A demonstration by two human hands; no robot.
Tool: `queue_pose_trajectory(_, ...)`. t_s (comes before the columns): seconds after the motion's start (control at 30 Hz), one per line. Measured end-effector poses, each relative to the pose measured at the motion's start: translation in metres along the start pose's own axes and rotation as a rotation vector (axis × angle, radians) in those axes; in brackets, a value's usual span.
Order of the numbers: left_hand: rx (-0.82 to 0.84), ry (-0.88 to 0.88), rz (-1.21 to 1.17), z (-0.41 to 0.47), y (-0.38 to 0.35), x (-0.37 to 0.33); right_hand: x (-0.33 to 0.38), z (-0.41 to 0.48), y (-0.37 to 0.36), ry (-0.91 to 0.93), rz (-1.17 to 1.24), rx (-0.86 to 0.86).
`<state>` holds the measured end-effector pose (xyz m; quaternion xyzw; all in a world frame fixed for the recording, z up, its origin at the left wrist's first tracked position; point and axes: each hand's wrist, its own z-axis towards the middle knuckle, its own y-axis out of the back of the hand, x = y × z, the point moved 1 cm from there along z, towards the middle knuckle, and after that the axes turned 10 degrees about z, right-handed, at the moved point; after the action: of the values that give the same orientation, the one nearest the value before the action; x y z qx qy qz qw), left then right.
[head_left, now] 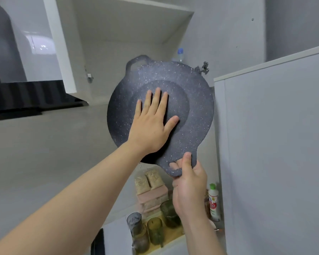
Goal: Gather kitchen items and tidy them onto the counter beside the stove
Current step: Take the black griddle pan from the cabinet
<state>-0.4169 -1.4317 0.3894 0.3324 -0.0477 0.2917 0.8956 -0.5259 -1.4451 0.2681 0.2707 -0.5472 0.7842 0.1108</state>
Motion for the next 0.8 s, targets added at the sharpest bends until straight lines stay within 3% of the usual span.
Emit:
queue_pose_trajectory(0.2, 0.208, 0.233, -0.203, -0.042, -0.014, -0.013, 0.03, 0.004, 0.029, 0.251, -0.501, -0.067)
queue_pose_trajectory(0.37, 0.358, 0.496, -0.253, -0.1, -0.034, 0.023, 0.033, -0.019, 0.039, 0.115, -0.752, 0.024)
queue_pose_trajectory(0.5, 0.523, 0.798, -0.114, -0.158, -0.051, 0.083, 0.017, -0.042, 0.049, 0.021, -0.738, 0.035)
queue_pose_trajectory(0.57, 0.582, 0.943, -0.157, -0.182, -0.053, 0.109, 0.006, -0.05, 0.056, 0.01, -0.757, 0.048)
queue_pose_trajectory(0.8, 0.286, 1.18, -0.654, -0.242, -0.049, 0.187, -0.019, -0.088, 0.023, 0.094, -0.833, 0.116)
